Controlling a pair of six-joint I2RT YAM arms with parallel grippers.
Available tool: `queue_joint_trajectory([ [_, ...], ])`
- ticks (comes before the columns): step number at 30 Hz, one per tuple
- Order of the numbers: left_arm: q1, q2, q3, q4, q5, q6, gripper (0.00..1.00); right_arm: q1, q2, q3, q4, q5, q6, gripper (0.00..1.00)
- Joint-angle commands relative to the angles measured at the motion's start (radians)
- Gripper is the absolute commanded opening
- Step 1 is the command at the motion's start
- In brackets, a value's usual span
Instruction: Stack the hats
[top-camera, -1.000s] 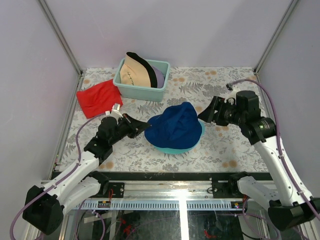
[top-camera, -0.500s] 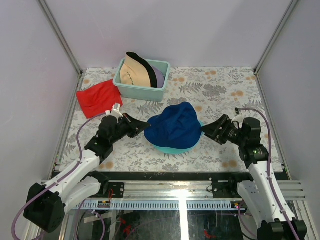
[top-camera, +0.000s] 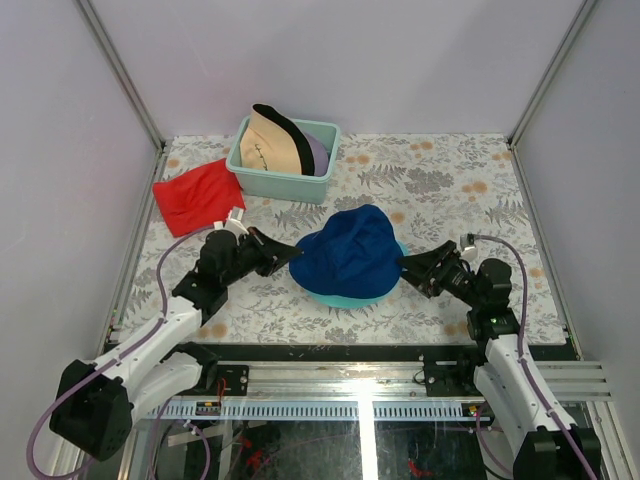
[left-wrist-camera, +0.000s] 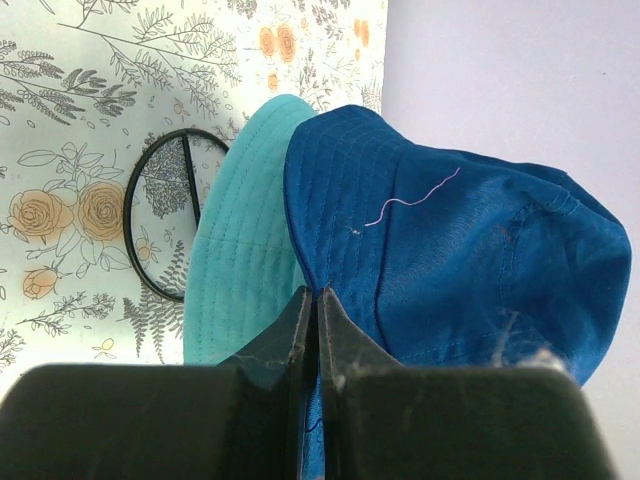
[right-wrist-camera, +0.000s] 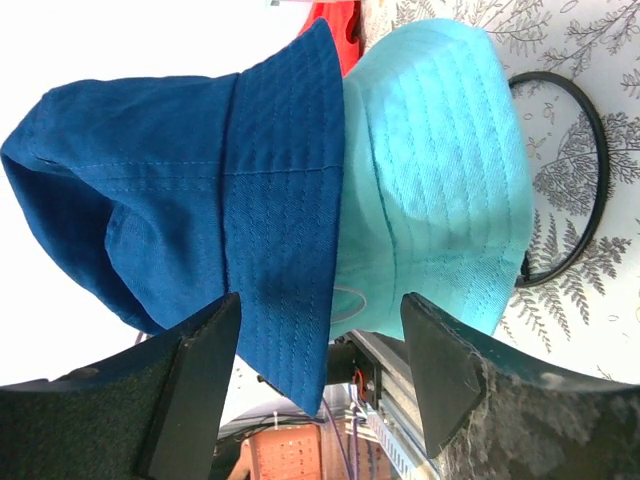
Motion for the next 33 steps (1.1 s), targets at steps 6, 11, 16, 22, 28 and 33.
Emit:
queue_joint_trajectory([
  [6, 0.016, 0.062, 0.003, 0.104, 0.024, 0.013, 0.00, -0.003, 0.025, -0.028, 0.290, -0.019, 0.145, 0.69],
  [11, 0.018, 0.077, 0.007, 0.114, 0.027, 0.014, 0.00, -0.003, 0.054, -0.027, 0.315, -0.029, 0.152, 0.61],
  [16, 0.020, 0.079, 0.002, 0.120, 0.025, 0.011, 0.00, -0.003, 0.078, -0.054, 0.337, -0.036, 0.150, 0.38],
  [22, 0.025, 0.082, -0.002, 0.125, 0.022, 0.011, 0.00, -0.003, 0.077, -0.090, 0.281, -0.034, 0.106, 0.03],
  [28, 0.034, 0.084, -0.036, 0.128, 0.013, 0.022, 0.00, -0.003, 0.050, -0.106, 0.142, -0.011, -0.007, 0.00],
  [33, 0.045, 0.104, -0.084, 0.143, 0.007, 0.037, 0.00, -0.003, 0.084, -0.079, 0.037, 0.009, -0.111, 0.00],
])
